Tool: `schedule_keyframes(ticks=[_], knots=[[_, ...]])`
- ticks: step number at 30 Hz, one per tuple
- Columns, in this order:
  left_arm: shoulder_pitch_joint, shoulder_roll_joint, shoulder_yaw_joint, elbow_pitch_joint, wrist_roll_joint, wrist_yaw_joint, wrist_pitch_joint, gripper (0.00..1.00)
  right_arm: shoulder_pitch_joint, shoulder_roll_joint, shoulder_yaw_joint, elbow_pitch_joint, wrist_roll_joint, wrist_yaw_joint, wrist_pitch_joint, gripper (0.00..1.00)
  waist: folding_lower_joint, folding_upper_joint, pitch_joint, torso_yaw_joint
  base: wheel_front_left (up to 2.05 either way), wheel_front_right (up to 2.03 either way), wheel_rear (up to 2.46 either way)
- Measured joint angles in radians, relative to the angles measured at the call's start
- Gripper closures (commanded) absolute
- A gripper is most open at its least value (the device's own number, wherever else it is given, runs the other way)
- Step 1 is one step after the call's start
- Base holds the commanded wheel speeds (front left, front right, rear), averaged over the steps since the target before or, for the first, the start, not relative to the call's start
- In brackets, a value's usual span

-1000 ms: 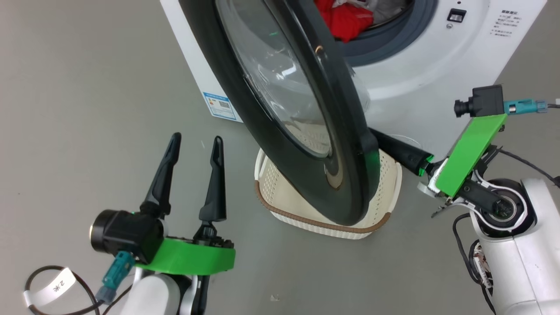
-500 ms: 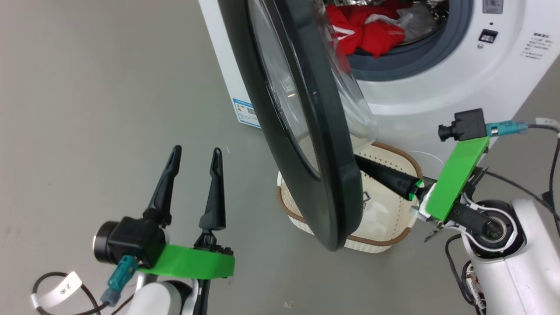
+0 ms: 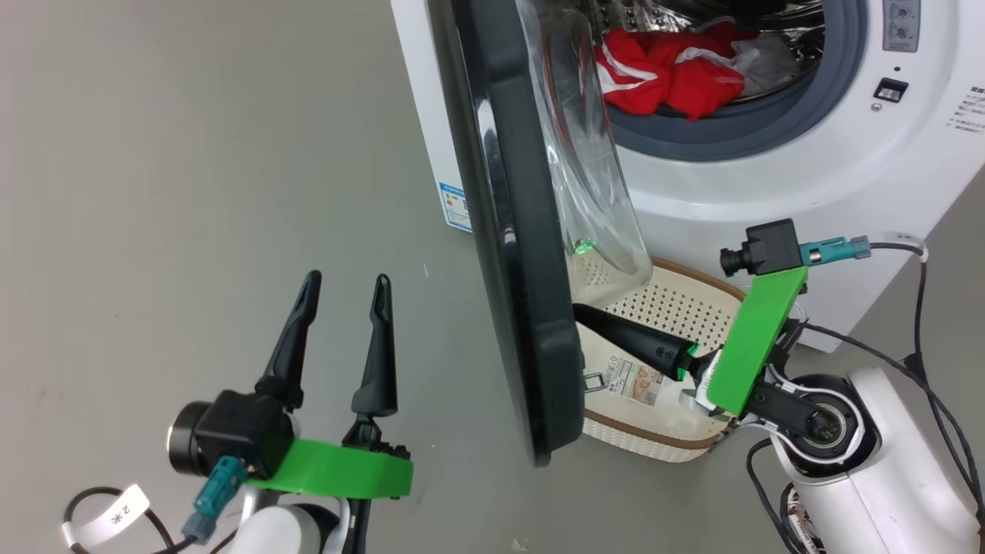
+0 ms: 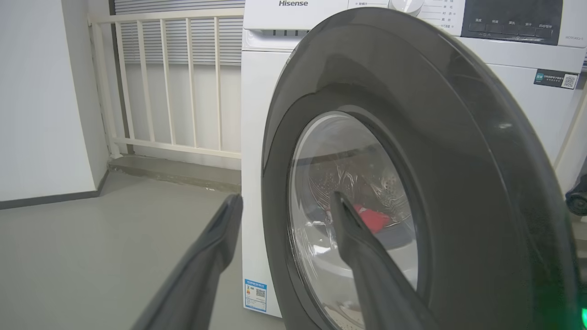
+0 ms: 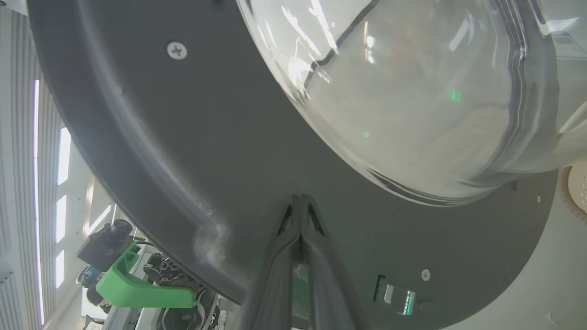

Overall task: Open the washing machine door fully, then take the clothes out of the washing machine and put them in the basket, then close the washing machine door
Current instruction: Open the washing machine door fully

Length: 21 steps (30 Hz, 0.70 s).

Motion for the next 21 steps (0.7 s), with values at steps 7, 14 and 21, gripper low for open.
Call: schedule_keyframes(ticks=[7, 14, 21], knots=[[0.002, 0.0, -0.002, 0.01, -0.014, 0.003, 0.0, 0.0, 0.0, 0.001, 0.03, 0.01, 0.008, 0.0, -0.017, 1.0, 0.0, 0.0, -0.003, 0.028, 0.0, 0.0, 0.0], [0.014, 0.0, -0.008, 0.02, -0.025, 0.002, 0.0, 0.0, 0.0, 0.0, 0.044, 0.019, 0.014, 0.0, -0.027, 1.0, 0.0, 0.0, -0.006, 0.053, 0.0, 0.0, 0.0], [0.014, 0.0, -0.014, 0.023, -0.032, 0.002, 0.0, 0.0, 0.0, 0.0, 0.063, 0.026, 0.027, 0.0, -0.036, 1.0, 0.0, 0.0, -0.006, 0.068, 0.0, 0.0, 0.0]])
